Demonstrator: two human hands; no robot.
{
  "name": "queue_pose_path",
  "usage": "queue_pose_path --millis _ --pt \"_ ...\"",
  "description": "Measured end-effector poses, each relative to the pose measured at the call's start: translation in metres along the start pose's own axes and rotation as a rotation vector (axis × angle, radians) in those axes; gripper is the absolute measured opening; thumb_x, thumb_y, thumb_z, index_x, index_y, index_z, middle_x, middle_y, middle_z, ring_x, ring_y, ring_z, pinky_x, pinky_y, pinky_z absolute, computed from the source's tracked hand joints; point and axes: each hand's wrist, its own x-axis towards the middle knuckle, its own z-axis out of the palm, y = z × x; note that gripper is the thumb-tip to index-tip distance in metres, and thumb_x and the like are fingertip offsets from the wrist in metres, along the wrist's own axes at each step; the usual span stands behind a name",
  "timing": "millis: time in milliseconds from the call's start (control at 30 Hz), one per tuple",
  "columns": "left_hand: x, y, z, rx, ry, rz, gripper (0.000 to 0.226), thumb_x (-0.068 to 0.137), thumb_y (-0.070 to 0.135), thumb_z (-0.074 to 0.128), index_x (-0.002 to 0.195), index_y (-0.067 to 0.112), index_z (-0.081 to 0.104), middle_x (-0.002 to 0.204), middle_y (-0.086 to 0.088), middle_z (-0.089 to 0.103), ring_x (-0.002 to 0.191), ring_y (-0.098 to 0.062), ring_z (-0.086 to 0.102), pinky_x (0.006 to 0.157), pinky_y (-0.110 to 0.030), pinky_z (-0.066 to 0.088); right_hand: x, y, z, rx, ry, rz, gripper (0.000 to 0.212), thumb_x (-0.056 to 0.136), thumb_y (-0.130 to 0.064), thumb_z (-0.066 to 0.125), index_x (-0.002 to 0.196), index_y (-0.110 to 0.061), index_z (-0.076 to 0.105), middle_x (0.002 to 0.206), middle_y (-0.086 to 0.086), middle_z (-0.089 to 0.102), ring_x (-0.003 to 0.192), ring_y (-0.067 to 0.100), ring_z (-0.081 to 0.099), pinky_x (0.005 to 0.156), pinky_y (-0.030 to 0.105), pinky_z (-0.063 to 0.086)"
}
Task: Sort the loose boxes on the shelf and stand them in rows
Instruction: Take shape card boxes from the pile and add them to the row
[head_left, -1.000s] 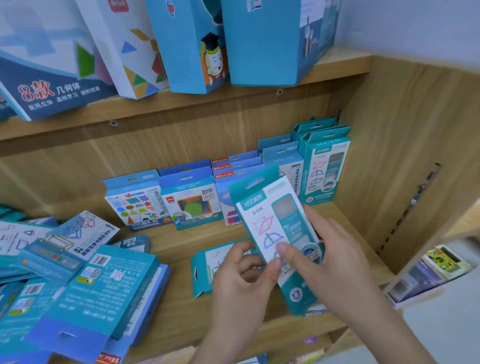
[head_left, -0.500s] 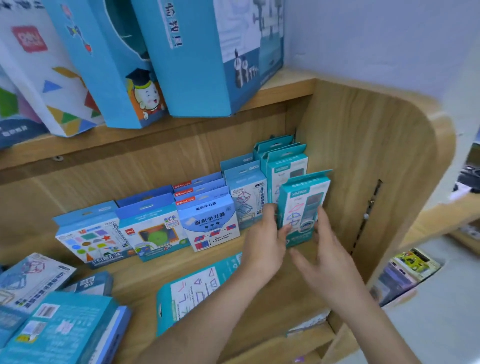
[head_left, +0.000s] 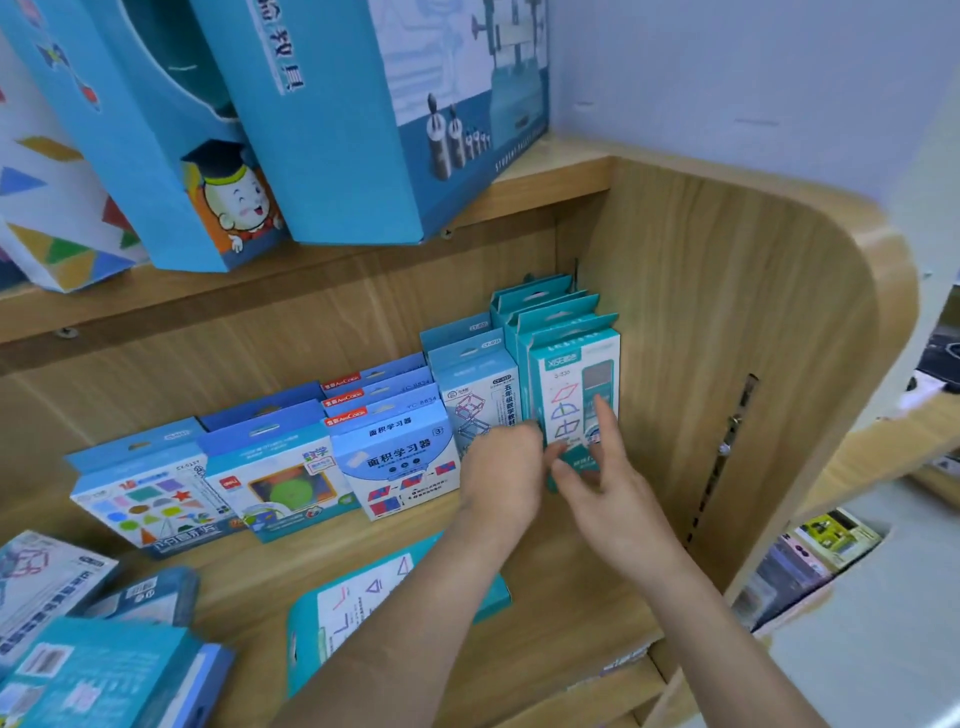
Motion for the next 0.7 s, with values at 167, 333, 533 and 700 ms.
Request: queue_pose_path --millis 167,333,533,700 --pt "0.008 -0.002 -0.002 0.204 -0.053 0.057 0.016 0.09 0.006 0.05 0.104 0.007 0.058 0.103 -0.017 0.067 0.095 -0.039 0.064 0.074 -0.04 0.051 0.016 -0.004 0.006 0.01 0.029 0.001 0.076 0.096 -0.025 0.05 0.15 -0.033 -0.003 0.129 -0.011 0.053 0.113 0.01 0.054 0.084 0.021 0.038" --pt "0.01 -0.002 0.0 0.243 -0.069 0.08 0.016 0.091 0.004 0.051 0.105 0.005 0.058 0.105 -0.017 0.067 0.096 -0.038 0.063 0.077 -0.041 0.051 0.021 0.002 0.012 0.067 0.047 -0.015 0.075 0.095 -0.024 0.052 0.148 -0.035 0.001 0.121 -0.015 0.052 0.1 0.003 0.05 0.085 0.025 0.041" --pt "0.002 -0.009 -0.007 0.142 -0.087 0.067 0.014 0.092 0.014 0.053 0.099 0.007 0.063 0.099 -0.018 0.067 0.093 -0.038 0.063 0.074 -0.04 0.05 0.016 0.006 0.007 0.1 0.092 -0.007 0.07 0.093 -0.019 0.055 0.146 -0.038 0.013 0.124 -0.015 0.051 0.106 0.005 0.052 0.092 0.029 0.043" --pt "-0.054 -0.039 -0.031 -0.182 -0.021 -0.005 0.019 0.09 0.028 0.058 0.105 0.024 0.069 0.097 0.0 0.073 0.093 -0.021 0.066 0.081 -0.034 0.052 0.0 0.003 -0.001 0.063 0.116 -0.034 0.066 0.092 -0.02 0.058 0.142 -0.041 0.021 0.129 -0.007 0.052 0.102 0.008 0.058 0.093 0.037 0.047"
